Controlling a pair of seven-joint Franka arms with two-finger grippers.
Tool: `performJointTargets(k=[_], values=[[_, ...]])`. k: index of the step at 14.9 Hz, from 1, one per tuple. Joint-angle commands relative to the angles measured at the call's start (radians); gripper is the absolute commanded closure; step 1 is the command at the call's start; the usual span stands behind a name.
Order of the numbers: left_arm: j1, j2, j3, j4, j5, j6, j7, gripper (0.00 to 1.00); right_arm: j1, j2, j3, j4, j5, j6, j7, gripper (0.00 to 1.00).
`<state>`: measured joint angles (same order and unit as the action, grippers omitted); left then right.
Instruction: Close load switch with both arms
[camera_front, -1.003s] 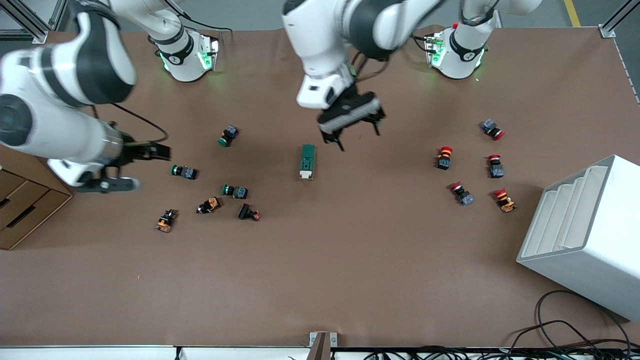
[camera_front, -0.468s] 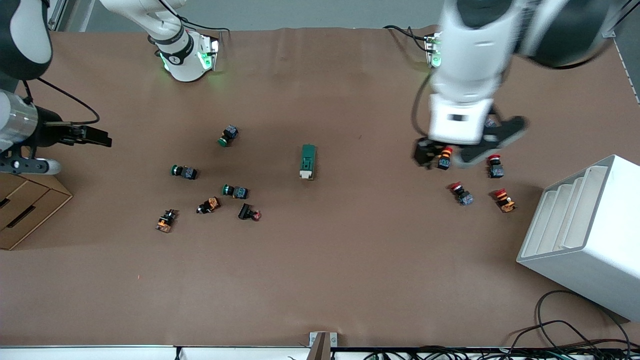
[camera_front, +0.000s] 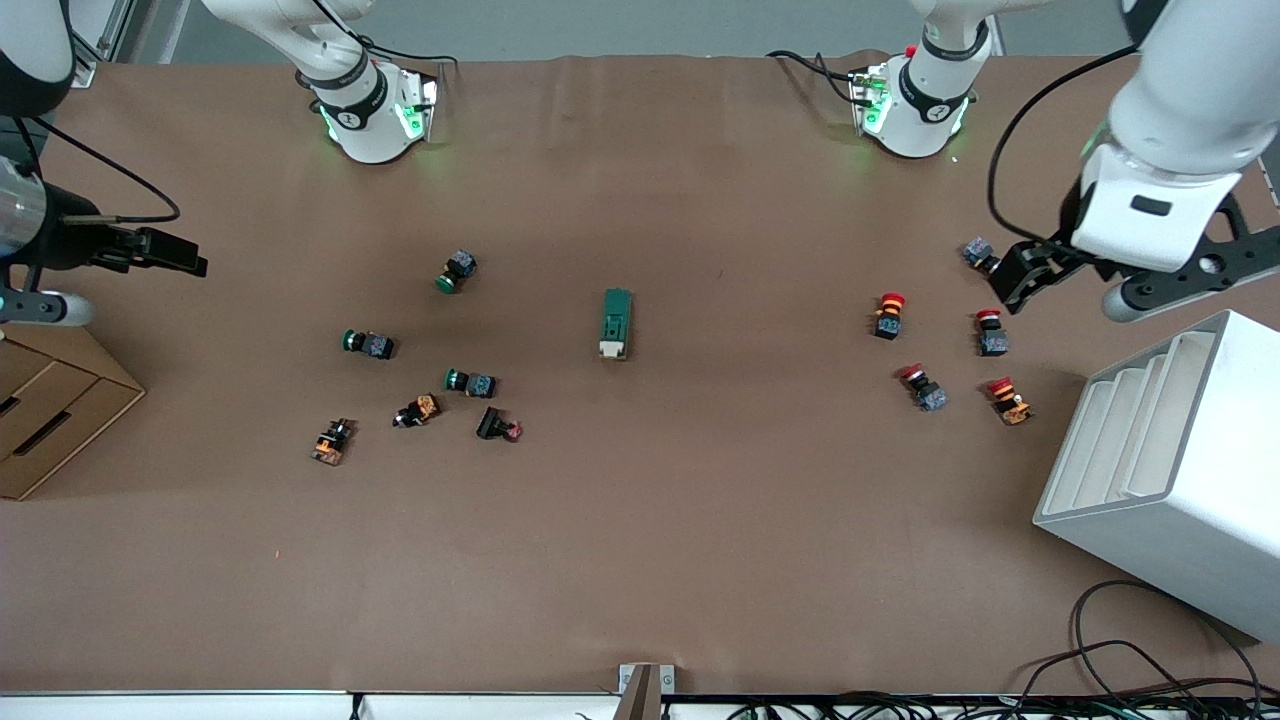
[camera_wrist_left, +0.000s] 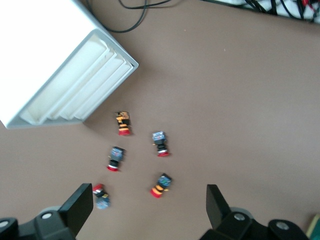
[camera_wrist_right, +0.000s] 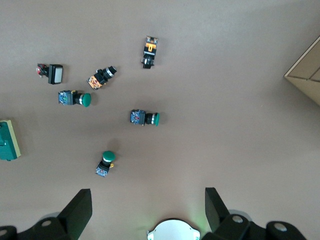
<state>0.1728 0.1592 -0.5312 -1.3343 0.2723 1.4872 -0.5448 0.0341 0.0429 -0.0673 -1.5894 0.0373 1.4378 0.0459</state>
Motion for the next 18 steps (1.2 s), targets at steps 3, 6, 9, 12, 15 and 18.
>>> performJointTargets(k=[3, 6, 9, 12, 15, 18], values=[[0.074, -0.092, 0.035, -0.025, -0.126, -0.019, 0.207, 0.00, -0.017, -0.006, 0.018, 0.065, -0.028, -0.013, 0.009, 0.00], [-0.057, -0.135, 0.239, -0.040, -0.186, -0.051, 0.305, 0.00, -0.023, 0.014, 0.018, 0.118, -0.022, -0.043, 0.008, 0.00], [-0.131, -0.171, 0.348, -0.069, -0.189, -0.051, 0.356, 0.00, -0.019, 0.014, 0.018, 0.134, -0.014, -0.051, 0.009, 0.00], [-0.156, -0.234, 0.404, -0.152, -0.212, -0.047, 0.474, 0.00, -0.017, 0.014, 0.018, 0.132, -0.014, -0.082, 0.017, 0.00], [-0.170, -0.260, 0.465, -0.181, -0.261, -0.048, 0.569, 0.00, -0.023, 0.012, 0.017, 0.132, -0.014, -0.111, 0.022, 0.00], [-0.167, -0.276, 0.474, -0.209, -0.266, -0.047, 0.607, 0.00, -0.032, 0.018, 0.012, 0.135, -0.023, -0.100, 0.017, 0.00]])
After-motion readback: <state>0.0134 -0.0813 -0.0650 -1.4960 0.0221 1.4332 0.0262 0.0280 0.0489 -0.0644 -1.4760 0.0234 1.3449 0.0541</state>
